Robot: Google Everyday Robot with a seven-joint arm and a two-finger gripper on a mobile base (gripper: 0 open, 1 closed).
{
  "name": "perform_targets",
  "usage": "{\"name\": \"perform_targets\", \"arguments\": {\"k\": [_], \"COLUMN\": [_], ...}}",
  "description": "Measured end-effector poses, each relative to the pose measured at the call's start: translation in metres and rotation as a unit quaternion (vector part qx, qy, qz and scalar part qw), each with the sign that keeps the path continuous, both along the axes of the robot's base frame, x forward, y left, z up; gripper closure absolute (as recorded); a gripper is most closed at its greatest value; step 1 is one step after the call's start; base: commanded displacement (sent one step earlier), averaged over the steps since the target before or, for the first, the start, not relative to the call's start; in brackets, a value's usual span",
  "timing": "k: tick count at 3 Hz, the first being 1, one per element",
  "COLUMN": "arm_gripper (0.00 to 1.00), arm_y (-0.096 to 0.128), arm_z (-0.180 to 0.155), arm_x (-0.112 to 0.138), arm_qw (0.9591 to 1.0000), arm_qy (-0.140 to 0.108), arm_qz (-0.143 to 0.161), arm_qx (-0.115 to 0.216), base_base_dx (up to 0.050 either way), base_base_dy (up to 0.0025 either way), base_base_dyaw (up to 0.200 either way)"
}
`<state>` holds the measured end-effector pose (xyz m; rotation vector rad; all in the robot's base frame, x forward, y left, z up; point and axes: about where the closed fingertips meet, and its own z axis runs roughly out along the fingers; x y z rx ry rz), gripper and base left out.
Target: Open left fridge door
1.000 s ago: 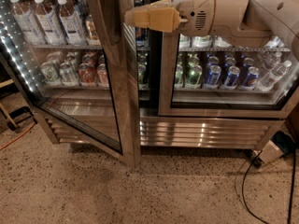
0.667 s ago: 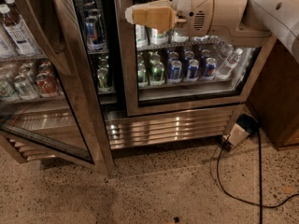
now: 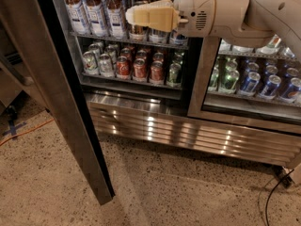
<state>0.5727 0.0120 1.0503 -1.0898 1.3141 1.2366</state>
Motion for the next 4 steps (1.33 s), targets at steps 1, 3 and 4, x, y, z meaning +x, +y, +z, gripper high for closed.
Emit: {"name": "perform_targets", "arguments": {"k": [1, 3, 4], "arm_gripper": [1.00, 1.00, 1.00], "arm_y": [0.0000, 0.0000, 0.0000], "arm_z": [0.0000, 0.0000, 0.0000], "arm_x": [0.0000, 0.0000, 0.0000], "arm_qw": [1.0000, 1.0000, 1.0000], "arm_qy": [0.000, 0.000, 0.000], "arm_qz": [0.000, 0.000, 0.000], "arm_qx": [0.000, 0.000, 0.000], "base_base_dx": [0.000, 0.000, 0.000], "base_base_dy": [-0.00004, 0.00009, 0.00000], "base_base_dyaw": [-0.194, -0.004, 0.000]}}
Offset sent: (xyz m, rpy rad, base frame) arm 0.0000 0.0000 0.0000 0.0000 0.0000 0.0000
